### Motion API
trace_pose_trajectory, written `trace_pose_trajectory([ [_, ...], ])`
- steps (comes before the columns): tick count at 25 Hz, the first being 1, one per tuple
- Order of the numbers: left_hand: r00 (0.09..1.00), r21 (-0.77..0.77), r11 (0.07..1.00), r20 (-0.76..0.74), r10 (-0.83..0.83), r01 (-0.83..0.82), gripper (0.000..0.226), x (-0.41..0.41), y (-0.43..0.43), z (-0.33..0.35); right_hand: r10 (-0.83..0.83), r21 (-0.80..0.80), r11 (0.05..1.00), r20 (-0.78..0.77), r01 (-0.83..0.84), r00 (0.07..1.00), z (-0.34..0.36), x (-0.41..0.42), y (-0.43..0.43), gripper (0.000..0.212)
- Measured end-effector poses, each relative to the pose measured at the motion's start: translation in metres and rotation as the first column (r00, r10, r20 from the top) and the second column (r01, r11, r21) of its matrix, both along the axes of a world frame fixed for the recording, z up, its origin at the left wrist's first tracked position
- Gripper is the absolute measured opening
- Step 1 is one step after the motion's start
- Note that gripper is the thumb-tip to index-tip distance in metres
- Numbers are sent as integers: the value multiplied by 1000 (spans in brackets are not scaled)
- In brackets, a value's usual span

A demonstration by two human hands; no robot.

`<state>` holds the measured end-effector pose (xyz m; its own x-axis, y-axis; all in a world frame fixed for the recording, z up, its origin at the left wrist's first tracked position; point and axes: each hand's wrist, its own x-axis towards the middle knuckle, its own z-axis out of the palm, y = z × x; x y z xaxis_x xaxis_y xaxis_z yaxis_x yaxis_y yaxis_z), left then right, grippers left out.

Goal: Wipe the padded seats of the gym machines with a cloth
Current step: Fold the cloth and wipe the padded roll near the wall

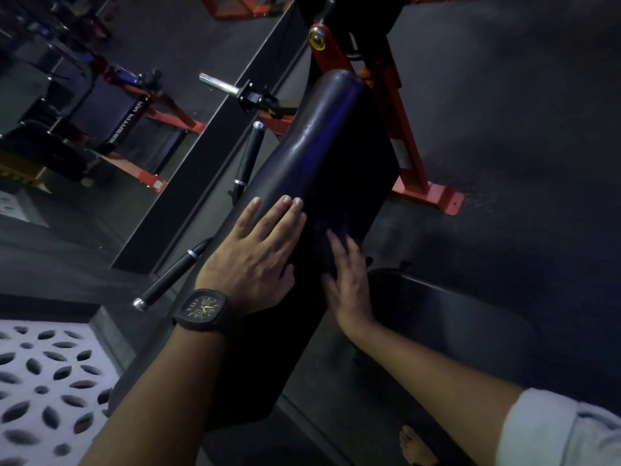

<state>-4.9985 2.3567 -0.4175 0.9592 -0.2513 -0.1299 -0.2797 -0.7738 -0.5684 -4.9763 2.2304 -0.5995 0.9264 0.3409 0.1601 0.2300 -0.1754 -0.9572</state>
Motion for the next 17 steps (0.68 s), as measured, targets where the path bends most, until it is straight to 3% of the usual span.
trace_pose_trajectory([
  [2,1000,10,1000,-9,-13,13,75,-1,-1,-1,-208,10,975,-316,222,926,-5,25,5,74],
  [4,1000,6,1000,-14,-18,18,74,-1,-1,-1,-293,4,932,-583,363,758,-3,43,11,61],
  [7,1000,4,1000,-11,-27,27,74,-2,-1,-3,-299,85,878,-670,471,679,-8,69,11,54],
  [11,998,13,999,-52,-44,45,76,-1,1,-4,-358,50,809,-748,586,559,-15,114,14,52],
  [17,991,25,997,-113,-70,73,87,3,3,-2,-311,164,774,-744,612,592,-37,167,1,48],
])
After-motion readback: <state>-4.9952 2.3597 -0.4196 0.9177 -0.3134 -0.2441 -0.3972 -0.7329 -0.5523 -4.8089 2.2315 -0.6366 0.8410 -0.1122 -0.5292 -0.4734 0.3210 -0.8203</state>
